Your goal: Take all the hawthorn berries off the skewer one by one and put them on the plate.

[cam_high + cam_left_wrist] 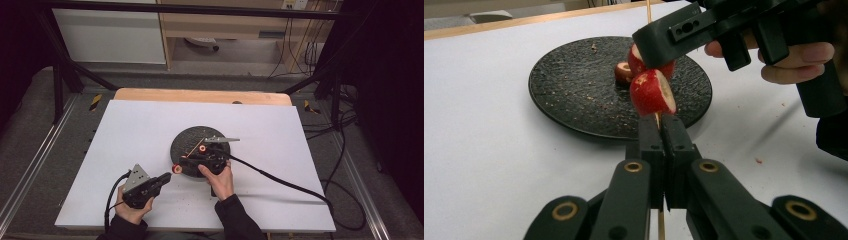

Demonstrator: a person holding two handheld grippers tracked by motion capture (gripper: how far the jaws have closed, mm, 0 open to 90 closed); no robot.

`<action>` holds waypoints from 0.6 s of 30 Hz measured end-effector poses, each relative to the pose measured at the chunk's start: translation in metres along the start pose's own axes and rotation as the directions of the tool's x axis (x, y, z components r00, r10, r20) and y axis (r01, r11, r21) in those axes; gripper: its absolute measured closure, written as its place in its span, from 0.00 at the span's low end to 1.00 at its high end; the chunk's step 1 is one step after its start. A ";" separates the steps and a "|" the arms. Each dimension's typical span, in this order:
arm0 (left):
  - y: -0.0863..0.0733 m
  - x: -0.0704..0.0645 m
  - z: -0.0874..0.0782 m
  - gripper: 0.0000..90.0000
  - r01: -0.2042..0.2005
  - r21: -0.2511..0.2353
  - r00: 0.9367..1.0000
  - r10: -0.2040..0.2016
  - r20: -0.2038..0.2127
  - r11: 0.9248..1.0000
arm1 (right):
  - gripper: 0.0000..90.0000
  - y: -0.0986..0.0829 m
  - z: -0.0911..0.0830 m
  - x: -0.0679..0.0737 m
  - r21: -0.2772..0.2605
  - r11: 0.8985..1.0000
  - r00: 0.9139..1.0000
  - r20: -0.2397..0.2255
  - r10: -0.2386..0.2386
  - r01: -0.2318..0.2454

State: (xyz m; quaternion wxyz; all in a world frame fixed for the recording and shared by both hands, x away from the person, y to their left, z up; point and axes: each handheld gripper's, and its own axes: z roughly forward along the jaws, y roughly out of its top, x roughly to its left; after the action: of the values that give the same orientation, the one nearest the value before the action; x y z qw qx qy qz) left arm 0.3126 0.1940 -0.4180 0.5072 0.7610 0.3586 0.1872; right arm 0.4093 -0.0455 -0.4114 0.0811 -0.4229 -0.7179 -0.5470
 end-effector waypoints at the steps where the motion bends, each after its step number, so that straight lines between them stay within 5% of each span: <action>1: 0.000 0.000 0.000 0.98 0.000 0.000 1.000 0.000 0.000 1.000 | 0.65 0.000 0.000 0.000 0.003 1.000 1.000 -0.004 0.001 -0.001; 18: 0.001 0.000 -0.002 0.98 0.004 -0.010 1.000 -0.004 -0.004 1.000 | 0.69 0.005 -0.004 0.000 -0.016 1.000 1.000 -0.005 0.017 -0.017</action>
State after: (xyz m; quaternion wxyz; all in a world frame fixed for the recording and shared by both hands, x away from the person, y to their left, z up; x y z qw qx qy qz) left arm 0.3119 0.1946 -0.4163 0.5107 0.7573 0.3602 0.1893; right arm 0.4110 -0.0481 -0.4064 0.0840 -0.4283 -0.7098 -0.5529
